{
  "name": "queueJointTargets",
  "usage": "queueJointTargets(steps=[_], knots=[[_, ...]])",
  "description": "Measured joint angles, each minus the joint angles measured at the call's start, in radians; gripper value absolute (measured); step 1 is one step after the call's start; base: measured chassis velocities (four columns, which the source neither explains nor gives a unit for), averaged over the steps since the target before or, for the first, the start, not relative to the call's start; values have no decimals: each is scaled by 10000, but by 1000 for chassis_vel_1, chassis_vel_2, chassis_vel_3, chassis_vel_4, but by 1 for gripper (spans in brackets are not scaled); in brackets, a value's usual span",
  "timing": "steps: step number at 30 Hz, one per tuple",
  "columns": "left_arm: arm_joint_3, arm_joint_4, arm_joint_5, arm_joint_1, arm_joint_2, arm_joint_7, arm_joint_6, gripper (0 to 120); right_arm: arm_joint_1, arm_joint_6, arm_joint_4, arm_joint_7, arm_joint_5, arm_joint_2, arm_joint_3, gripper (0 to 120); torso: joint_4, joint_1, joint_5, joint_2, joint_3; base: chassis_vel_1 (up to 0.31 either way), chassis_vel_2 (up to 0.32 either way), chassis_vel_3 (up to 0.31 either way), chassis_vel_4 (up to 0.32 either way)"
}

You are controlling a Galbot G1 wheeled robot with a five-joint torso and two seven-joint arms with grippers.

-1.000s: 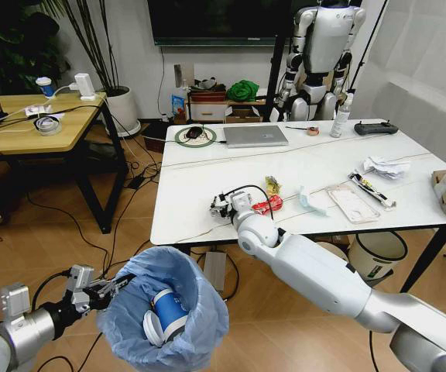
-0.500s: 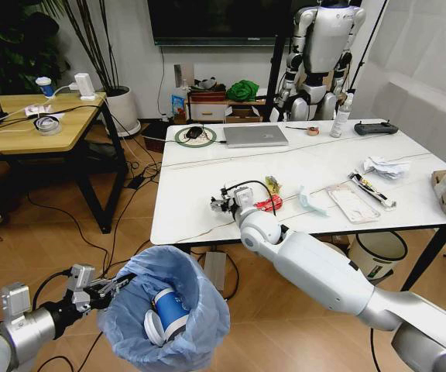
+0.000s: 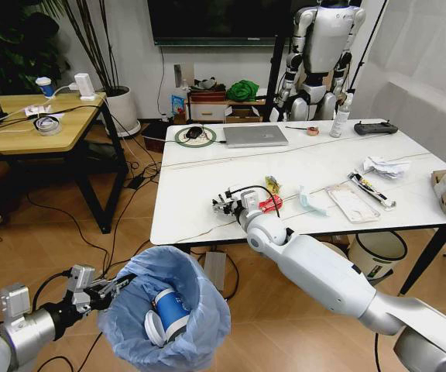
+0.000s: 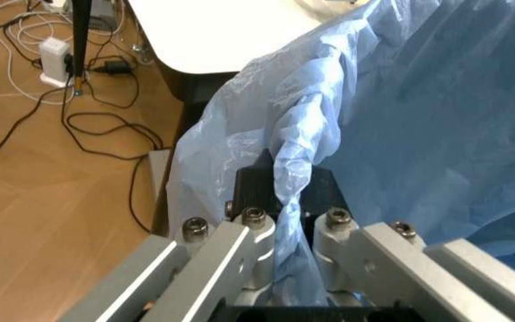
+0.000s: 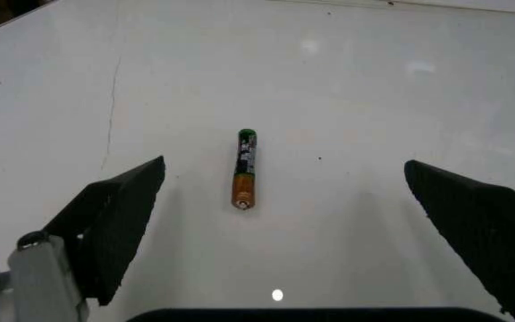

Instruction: Pick up the trash bin and place the trash from the table into it.

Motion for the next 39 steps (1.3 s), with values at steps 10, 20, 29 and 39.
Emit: queueJointTargets(steps=[10,20,29,39], knots=[[-41,-34,16,48,-53,-13,4,0,-28,19,18,-107,-36,30,-135,81,2,0,0,0,0,0,0,0,0],[-49,-53,19,41,-47,-9,4,0,-75,-35,170,-95,-57,-180,-202,47,2,0,0,0,0,0,0,0,0],[-49,-75,31,54,-63,-7,4,0,-126,-67,326,-10,-9,-231,-272,15,2,0,0,0,0,0,0,0,0],[-56,-96,60,79,-95,0,4,0,-125,179,387,-131,331,-113,-317,0,2,0,0,0,1,0,0,0,0]])
